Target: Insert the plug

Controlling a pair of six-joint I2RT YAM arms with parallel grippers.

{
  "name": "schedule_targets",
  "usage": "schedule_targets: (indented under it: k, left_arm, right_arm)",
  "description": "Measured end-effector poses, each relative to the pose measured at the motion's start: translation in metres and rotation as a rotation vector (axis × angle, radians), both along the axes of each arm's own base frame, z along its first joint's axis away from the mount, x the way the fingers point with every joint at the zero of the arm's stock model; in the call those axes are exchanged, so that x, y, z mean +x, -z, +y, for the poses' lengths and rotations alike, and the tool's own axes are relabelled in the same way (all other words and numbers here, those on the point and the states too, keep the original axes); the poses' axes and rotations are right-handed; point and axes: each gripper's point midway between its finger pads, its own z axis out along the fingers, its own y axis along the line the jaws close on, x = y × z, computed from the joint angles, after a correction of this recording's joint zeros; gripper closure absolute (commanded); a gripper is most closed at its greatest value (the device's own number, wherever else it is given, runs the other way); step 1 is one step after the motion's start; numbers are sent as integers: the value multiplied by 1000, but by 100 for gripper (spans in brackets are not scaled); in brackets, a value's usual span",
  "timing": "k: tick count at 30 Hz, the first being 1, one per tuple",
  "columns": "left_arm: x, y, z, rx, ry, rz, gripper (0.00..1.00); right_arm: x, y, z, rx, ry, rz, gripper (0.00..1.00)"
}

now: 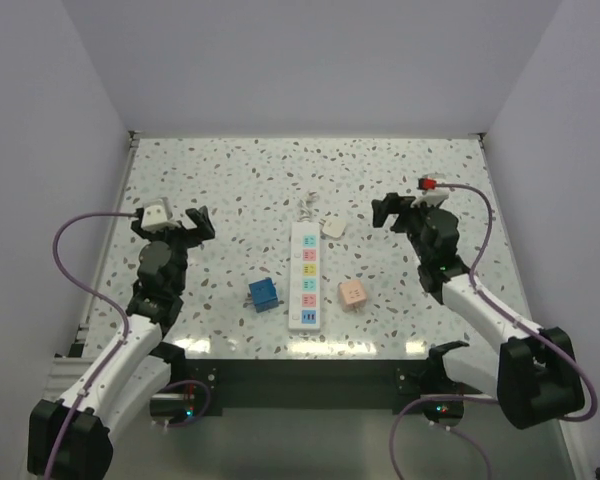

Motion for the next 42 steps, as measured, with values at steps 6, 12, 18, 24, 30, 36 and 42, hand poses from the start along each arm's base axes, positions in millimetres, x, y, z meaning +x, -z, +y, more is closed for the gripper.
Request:
schedule_targets:
  k: [6, 12, 18, 24, 30, 36, 42]
  left_arm:
    - [8, 26, -11, 21, 47, 82, 0]
    - [12, 39, -35, 33, 146, 119, 0]
    - [14, 42, -46, 35, 198, 122, 0]
    - [15, 49, -52, 39, 219, 140, 0]
    - [16, 50, -57, 40, 242, 140, 0]
    - [18, 51, -61, 39, 260, 137, 0]
    - [18, 49, -63, 38, 269, 132, 0]
  right_arm:
    - [18, 22, 52, -53, -138, 102, 1]
    - [43, 60, 82, -102, -175, 236, 1]
    - [54, 96, 97, -149, -163, 348, 1]
    - [58, 128, 113, -183, -145, 434, 2]
    - [46, 153, 125, -231, -139, 502, 2]
    - [39, 165, 131, -284, -116, 535, 2]
    - [38, 167, 126, -307, -85, 544, 2]
